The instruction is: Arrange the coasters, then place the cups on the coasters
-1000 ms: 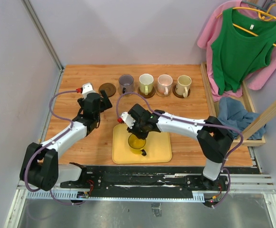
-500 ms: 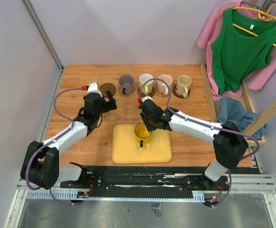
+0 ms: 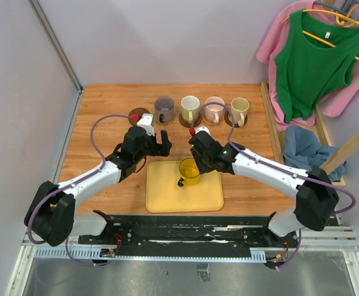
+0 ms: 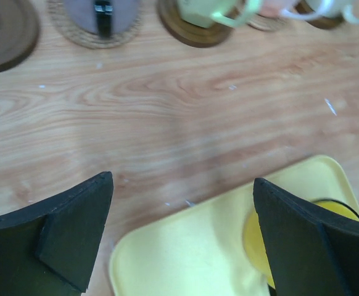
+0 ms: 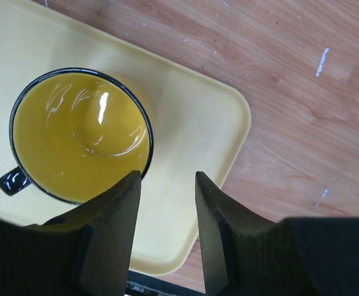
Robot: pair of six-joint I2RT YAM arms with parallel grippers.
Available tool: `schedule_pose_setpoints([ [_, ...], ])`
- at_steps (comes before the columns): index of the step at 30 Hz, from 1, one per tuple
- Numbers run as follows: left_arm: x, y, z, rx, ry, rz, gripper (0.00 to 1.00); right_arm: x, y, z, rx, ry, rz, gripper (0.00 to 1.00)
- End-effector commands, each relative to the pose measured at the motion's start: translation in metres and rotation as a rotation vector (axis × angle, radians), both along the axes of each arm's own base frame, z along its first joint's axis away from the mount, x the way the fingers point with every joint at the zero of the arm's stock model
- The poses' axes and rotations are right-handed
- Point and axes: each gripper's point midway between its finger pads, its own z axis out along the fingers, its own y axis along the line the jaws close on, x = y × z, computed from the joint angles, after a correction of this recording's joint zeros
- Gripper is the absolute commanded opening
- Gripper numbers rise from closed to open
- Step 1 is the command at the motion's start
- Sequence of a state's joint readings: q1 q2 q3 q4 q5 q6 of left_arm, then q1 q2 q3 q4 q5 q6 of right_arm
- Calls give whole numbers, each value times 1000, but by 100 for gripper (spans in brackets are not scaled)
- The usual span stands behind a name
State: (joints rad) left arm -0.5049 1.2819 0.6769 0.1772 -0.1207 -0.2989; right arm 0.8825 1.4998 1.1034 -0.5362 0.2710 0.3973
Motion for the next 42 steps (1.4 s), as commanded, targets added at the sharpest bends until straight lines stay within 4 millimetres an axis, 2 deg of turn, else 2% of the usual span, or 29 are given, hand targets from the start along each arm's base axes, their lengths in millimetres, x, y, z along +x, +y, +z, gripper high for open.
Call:
schedule_pose_setpoints([
  [1, -27, -29, 15, -8, -18, -161, 100, 1, -21, 32, 14, -87, -56, 45],
  [5, -52, -41, 13, -17, 26, -264, 100, 19, -44, 73, 28, -258, -146, 60],
  [8, -70, -52, 14, -36, 61, -356, 100, 28, -62, 89, 62, -340, -218, 69],
  [12, -87, -61, 10, -46, 118, -425, 100, 38, -85, 90, 93, -378, -297, 75],
  [17, -103, -66, -2, 18, 177, -454, 100, 43, -108, 94, 84, -422, -359, 77],
  [24, -122, -85, -18, 117, 190, -521, 100, 46, -115, 95, 81, -472, -379, 78],
  [31, -128, -92, -44, 215, 238, -535, 100, 45, -114, 88, 79, -461, -367, 79],
  [34, -128, -97, -48, 233, 233, -541, 99, 44, -113, 85, 86, -458, -366, 79],
  [37, -125, -98, -54, 251, 228, -531, 95, 45, -113, 84, 87, -459, -367, 79],
  [42, -124, -101, -64, 273, 237, -540, 82, 45, -112, 82, 86, -455, -363, 79],
])
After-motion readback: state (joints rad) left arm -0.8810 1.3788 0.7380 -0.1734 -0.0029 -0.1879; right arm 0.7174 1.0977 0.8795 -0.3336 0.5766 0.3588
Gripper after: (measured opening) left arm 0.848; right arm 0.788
